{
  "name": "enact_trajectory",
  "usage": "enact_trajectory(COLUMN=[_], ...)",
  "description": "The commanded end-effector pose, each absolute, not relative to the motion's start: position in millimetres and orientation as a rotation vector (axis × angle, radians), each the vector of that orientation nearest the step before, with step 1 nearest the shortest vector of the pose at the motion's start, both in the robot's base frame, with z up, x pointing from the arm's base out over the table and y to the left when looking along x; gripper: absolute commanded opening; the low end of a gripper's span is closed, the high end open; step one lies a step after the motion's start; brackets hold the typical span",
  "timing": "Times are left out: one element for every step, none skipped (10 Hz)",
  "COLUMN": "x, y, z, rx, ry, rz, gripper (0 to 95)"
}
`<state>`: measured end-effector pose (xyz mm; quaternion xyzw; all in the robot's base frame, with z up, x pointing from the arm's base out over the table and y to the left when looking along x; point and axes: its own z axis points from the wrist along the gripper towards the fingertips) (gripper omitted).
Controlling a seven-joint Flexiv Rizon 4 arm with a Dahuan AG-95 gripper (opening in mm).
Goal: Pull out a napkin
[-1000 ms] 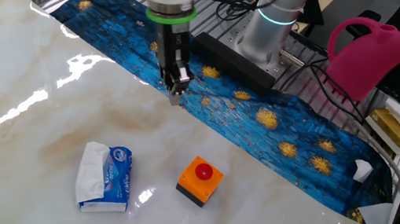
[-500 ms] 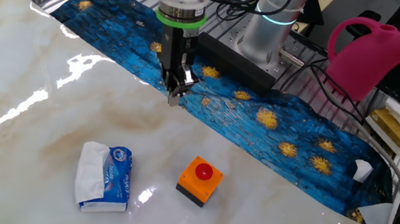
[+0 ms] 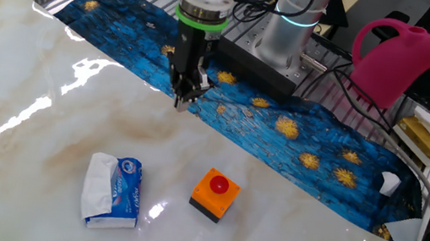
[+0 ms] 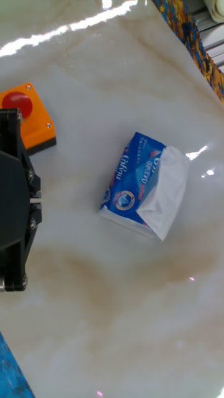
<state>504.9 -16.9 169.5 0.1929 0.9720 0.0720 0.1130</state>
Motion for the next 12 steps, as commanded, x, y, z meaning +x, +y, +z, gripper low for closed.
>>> enact_trajectory(x=[521.2, 528.1, 532.6, 538.5, 542.4, 546.1, 550.9, 556.3, 561.3, 566.5, 573.2, 579.1], y=[-26.3, -28.8, -31.1, -33.4, -33.9, -34.7, -36.3, -39.0, -43.5, -50.0, -57.6, -62.4], z=[167.5, 167.7, 168.2, 169.2, 170.1, 170.9, 172.1, 173.4, 174.8, 176.2, 178.7, 181.2], rx=[0.525, 0.518, 0.505, 0.507, 0.524, 0.522, 0.499, 0.479, 0.446, 0.355, 0.267, 0.26], ry=[2.828, 2.83, 2.833, 2.835, 2.834, 2.832, 2.833, 2.833, 2.834, 2.84, 2.845, 2.848], rz=[0.229, 0.233, 0.239, 0.271, 0.319, 0.316, 0.301, 0.29, 0.267, 0.194, 0.126, 0.157], gripper=[38.0, 38.0, 38.0, 38.0, 38.0, 38.0, 38.0, 38.0, 38.0, 38.0, 38.0, 38.0])
